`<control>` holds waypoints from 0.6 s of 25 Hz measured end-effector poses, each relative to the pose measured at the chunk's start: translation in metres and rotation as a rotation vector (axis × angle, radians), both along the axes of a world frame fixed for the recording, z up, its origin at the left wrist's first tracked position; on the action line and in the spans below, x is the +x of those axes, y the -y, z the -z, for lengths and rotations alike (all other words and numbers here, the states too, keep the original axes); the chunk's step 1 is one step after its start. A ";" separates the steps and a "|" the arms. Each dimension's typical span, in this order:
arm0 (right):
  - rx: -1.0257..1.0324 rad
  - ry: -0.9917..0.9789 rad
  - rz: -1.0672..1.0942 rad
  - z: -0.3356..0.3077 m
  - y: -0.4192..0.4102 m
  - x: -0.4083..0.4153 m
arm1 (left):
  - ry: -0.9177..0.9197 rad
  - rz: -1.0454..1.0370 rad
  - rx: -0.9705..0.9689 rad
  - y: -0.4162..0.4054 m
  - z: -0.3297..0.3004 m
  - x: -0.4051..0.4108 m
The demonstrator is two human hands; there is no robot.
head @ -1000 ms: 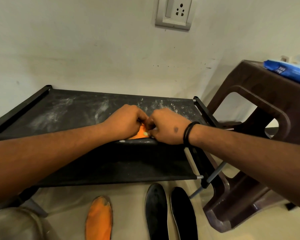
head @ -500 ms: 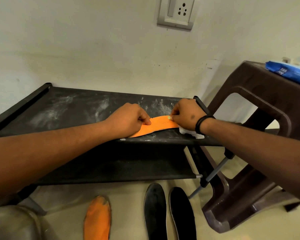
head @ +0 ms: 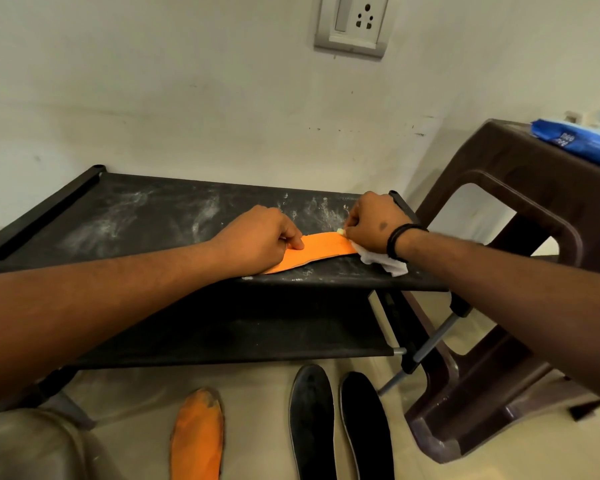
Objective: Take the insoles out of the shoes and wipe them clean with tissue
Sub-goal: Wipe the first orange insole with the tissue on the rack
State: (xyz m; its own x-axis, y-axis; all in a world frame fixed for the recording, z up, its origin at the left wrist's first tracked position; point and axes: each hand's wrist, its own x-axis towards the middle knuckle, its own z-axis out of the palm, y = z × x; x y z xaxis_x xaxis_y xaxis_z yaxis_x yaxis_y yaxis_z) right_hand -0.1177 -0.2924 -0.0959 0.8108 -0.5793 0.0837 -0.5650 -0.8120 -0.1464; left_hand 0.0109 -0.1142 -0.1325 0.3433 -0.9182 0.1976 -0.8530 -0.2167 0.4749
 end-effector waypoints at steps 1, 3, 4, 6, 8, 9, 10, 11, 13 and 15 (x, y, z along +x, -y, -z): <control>-0.005 0.030 0.026 0.006 -0.004 0.005 | 0.002 -0.004 -0.001 0.000 0.000 0.000; 0.025 0.084 0.004 0.016 -0.022 0.015 | 0.008 -0.020 0.010 0.000 0.000 0.000; 0.056 0.105 -0.040 0.019 -0.032 0.020 | 0.016 -0.031 0.017 0.000 0.001 0.001; 0.111 0.111 -0.159 0.018 -0.048 0.022 | 0.030 -0.039 0.031 -0.002 0.003 0.003; 0.082 0.064 -0.240 0.014 -0.050 0.021 | 0.034 -0.039 0.041 -0.004 0.003 0.004; 0.049 0.038 -0.238 0.011 -0.045 0.019 | 0.036 -0.040 0.044 -0.004 0.002 0.003; 0.014 0.011 -0.214 0.009 -0.036 0.017 | 0.037 -0.041 0.044 -0.004 0.002 0.003; -0.026 -0.022 -0.175 0.007 -0.026 0.012 | 0.034 -0.042 0.041 -0.004 0.001 0.002; -0.088 -0.077 -0.086 0.002 -0.006 0.001 | 0.026 -0.040 0.033 -0.003 0.000 0.001; -0.083 -0.091 -0.041 -0.003 0.010 -0.011 | 0.026 -0.038 0.028 -0.003 0.001 0.002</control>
